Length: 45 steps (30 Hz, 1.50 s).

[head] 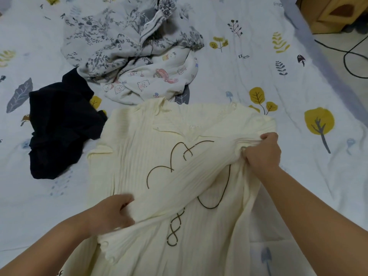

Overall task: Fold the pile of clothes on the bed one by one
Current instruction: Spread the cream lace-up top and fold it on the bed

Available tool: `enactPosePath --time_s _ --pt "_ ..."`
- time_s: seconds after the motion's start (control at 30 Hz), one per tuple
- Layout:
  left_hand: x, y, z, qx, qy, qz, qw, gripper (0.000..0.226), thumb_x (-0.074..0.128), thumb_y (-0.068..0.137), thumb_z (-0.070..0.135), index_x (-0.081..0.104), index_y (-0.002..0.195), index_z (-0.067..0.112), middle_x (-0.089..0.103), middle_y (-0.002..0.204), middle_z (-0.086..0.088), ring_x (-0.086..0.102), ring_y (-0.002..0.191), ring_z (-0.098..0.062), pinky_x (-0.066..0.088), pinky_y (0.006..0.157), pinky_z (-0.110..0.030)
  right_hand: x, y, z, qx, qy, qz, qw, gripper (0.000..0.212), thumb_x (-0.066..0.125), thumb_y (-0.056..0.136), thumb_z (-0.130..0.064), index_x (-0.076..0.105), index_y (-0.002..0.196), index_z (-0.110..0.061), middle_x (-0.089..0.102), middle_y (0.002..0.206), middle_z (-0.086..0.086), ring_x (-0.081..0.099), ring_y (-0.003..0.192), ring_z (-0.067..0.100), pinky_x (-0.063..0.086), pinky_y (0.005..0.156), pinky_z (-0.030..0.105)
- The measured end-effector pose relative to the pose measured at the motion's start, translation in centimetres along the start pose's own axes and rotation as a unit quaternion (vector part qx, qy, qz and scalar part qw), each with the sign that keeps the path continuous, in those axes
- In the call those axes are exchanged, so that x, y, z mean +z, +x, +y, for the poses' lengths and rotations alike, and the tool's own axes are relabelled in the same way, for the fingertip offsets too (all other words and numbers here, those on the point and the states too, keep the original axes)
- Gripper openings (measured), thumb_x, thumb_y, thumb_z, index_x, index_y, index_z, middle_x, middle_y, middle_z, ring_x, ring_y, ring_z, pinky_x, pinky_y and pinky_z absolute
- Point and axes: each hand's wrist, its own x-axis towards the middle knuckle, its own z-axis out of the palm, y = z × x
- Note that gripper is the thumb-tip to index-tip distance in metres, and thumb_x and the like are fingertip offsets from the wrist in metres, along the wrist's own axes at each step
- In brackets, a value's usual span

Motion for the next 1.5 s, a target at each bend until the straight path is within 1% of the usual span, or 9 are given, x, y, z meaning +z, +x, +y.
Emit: enactPosePath --time_s 0.17,0.37,0.57,0.77,0.87,0.97,1.2,1.33,1.5 --pt "0.8 -0.3 0.2 0.002 -0.030 0.036 0.999 0.019 0.067 0.080 0.023 0.048 0.081 0.021 0.051 0.072 0.008 0.046 0.065 -0.005 0.038 0.061 -0.016 1.1 -0.7 0.5 0.040 -0.004 -0.047 0.998 0.052 0.064 0.081 -0.035 0.036 0.113 -0.005 0.064 0.089 0.014 0.064 0.076 0.031 0.054 0.078 0.043" --pt "2.3 1.0 1.6 0.050 -0.093 0.117 0.988 0.039 0.065 0.084 0.015 0.043 0.109 0.035 0.058 0.100 0.015 0.058 0.086 -0.001 0.045 0.075 -0.017 2.8 -0.8 0.4 0.016 0.072 -0.015 0.997 0.061 0.069 0.077 -0.016 0.034 0.126 -0.008 0.055 0.105 0.007 0.060 0.091 0.029 0.050 0.085 0.040" --pt "2.7 1.9 1.4 0.044 0.024 0.154 0.987 0.036 0.053 0.085 0.007 0.038 0.107 0.030 0.060 0.094 0.003 0.059 0.084 -0.016 0.047 0.075 -0.031 0.2 -1.8 1.7 -0.111 -0.213 -0.030 0.970 0.020 0.046 0.085 -0.010 0.040 0.103 -0.015 0.046 0.071 0.002 0.048 0.069 0.025 0.034 0.059 0.030" --pt "4.4 3.0 3.5 0.160 0.152 0.305 0.926 0.055 0.074 0.060 0.015 0.052 0.110 0.016 0.058 0.095 -0.008 0.061 0.075 -0.029 0.048 0.062 -0.033 -0.6 -0.5 0.3 -0.195 -0.258 0.038 0.946 0.035 0.038 0.096 -0.019 0.043 0.131 -0.017 0.049 0.112 0.017 0.049 0.101 0.034 0.038 0.074 0.038" --pt "5.3 3.8 4.0 0.216 0.192 0.306 0.907 0.049 0.050 0.080 0.030 0.048 0.125 0.013 0.052 0.124 -0.017 0.054 0.108 -0.033 0.047 0.086 -0.043 -0.1 1.4 -0.2 -0.197 -0.342 -0.025 0.918 0.034 0.033 0.100 -0.026 0.046 0.130 -0.015 0.042 0.118 0.018 0.045 0.106 0.035 0.036 0.075 0.037" --pt "6.9 4.4 2.7 0.227 0.286 0.273 0.890 0.053 0.023 0.097 0.039 0.037 0.141 0.013 0.034 0.147 -0.015 0.030 0.135 -0.027 0.020 0.110 -0.043 0.0 2.9 -0.8 -0.169 -0.330 -0.005 0.929 0.034 0.034 0.101 -0.027 0.050 0.119 -0.003 0.042 0.118 0.020 0.049 0.102 0.038 0.034 0.072 0.035" --pt "8.5 4.0 3.2 0.193 0.255 0.296 0.900 0.062 0.016 0.097 0.053 0.021 0.148 0.018 0.015 0.155 -0.011 0.005 0.145 -0.025 0.002 0.114 -0.045 1.8 -0.1 -0.6 -0.269 -0.251 0.083 0.926 0.053 0.045 0.094 -0.026 0.032 0.143 -0.008 0.030 0.145 0.024 0.030 0.134 0.037 0.030 0.105 0.046" --pt "8.8 4.6 5.8 0.210 0.252 0.283 0.901 0.060 0.011 0.098 0.051 0.018 0.148 0.020 0.017 0.155 -0.006 0.000 0.145 -0.019 0.002 0.113 -0.044 4.2 -3.1 4.2 -0.364 -0.387 -0.067 0.845 0.077 0.009 0.085 -0.059 0.022 0.148 -0.016 0.015 0.156 0.014 0.014 0.144 0.029 0.005 0.114 0.049" --pt "9.1 6.4 5.7 0.195 0.310 0.202 0.908 0.066 -0.002 0.094 0.056 0.017 0.148 0.021 0.022 0.154 -0.006 0.016 0.141 -0.023 0.018 0.113 -0.050 3.6 -1.9 6.3 -0.340 -0.408 -0.114 0.840 0.087 -0.011 0.077 -0.071 0.003 0.150 -0.026 -0.004 0.158 0.001 -0.004 0.146 0.019 -0.012 0.113 0.040"
